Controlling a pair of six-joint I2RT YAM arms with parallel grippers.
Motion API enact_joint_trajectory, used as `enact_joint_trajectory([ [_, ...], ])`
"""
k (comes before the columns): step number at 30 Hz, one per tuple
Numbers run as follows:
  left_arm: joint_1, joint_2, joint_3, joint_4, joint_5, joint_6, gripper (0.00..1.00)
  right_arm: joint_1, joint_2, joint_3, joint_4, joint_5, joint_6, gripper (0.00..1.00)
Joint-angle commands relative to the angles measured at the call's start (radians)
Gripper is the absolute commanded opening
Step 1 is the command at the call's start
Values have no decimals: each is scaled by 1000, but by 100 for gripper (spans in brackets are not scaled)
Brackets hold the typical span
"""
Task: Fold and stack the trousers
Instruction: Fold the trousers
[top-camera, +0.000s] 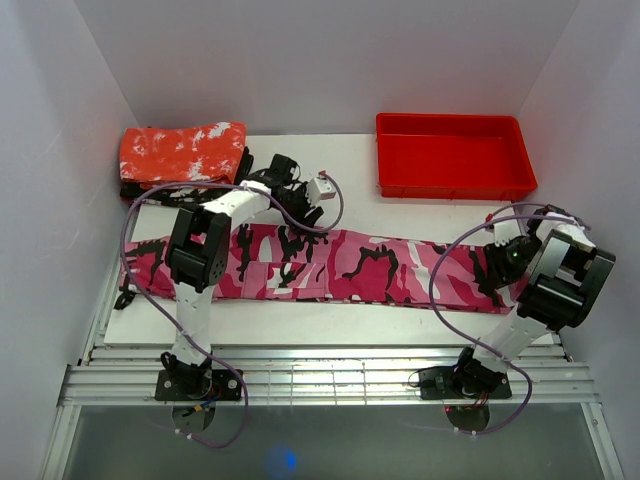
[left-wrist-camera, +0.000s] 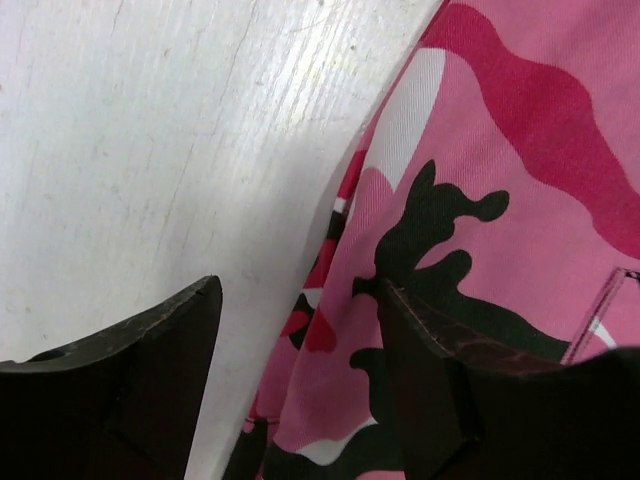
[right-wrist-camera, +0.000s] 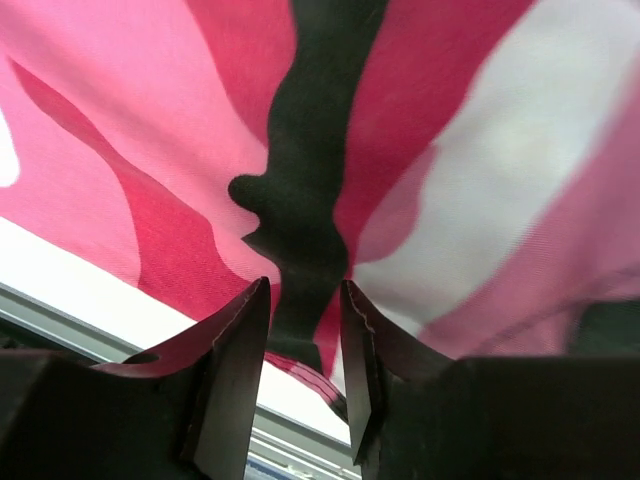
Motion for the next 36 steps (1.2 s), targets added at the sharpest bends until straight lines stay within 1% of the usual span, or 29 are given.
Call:
enact_joint_trajectory([
  [1,12,-128,-12,-23,60,-33,75,24,-19,137,-70,-93,11,41],
  [2,12,-156,-35,-23,66,-50,76,34,-25,183,-78,-123,21,41],
  [4,12,-232,-61,-34,82,-84,77,76,-32,217,-89,-143,44,42],
  [5,16,-259,-75,-43,89,-125,77,92,-30,228,-90,-156,63,43],
  [6,19,-285,-115,-56,94,-152,79,110,-23,238,-89,-159,74,43],
  [7,24,-308,-135,-66,95,-178,81,129,-19,235,-86,-162,84,42],
  [8,41,-344,-156,-77,86,-229,82,164,-18,229,-73,-168,95,42],
  [9,56,-360,-192,-112,100,-250,82,182,-10,206,-66,-173,113,42],
  [10,81,-371,-207,-135,118,-268,82,220,-9,192,-61,-174,120,42],
  [11,142,-386,-224,-152,143,-290,82,239,-7,176,-40,-170,126,42],
  [13,221,-389,-262,-218,172,-333,82,286,-3,113,-14,-153,141,43],
  [14,315,-392,-273,-246,222,-333,82,294,-1,88,29,-124,146,43],
  [16,409,-405,-314,-298,243,-328,83,299,19,22,72,-75,141,43],
  [17,506,-415,-330,-309,243,-319,83,297,31,5,94,-15,135,43],
  [18,541,-434,-347,-321,218,-310,84,294,62,-10,138,17,128,43],
  [20,616,-441,-391,-332,168,-269,85,268,92,-33,169,82,106,43],
  [22,654,-443,-423,-310,76,-247,84,235,140,-29,192,113,95,43],
  [24,694,-429,-465,-265,-5,-241,79,218,169,-7,198,146,80,43],
  [25,714,-409,-471,-248,-59,-232,77,207,172,-3,207,156,74,43],
  [26,748,-396,-477,-228,-91,-224,73,204,175,7,210,180,62,43],
  [28,806,-339,-470,-182,-179,-207,69,198,178,16,213,206,51,43],
  [29,835,-316,-456,-175,-194,-205,68,198,178,19,213,212,39,43],
  [30,861,-296,-415,-175,-200,-202,67,198,177,25,215,218,37,44],
  [31,916,-261,-389,-177,-205,-202,66,198,175,30,214,225,34,44],
  [34,986,-234,-295,-229,-161,-158,70,199,162,50,195,211,31,45],
  [35,990,-242,-283,-252,-104,-134,71,198,153,59,159,165,34,48],
  [36,992,-254,-272,-301,-71,-80,73,199,130,83,129,130,38,54],
])
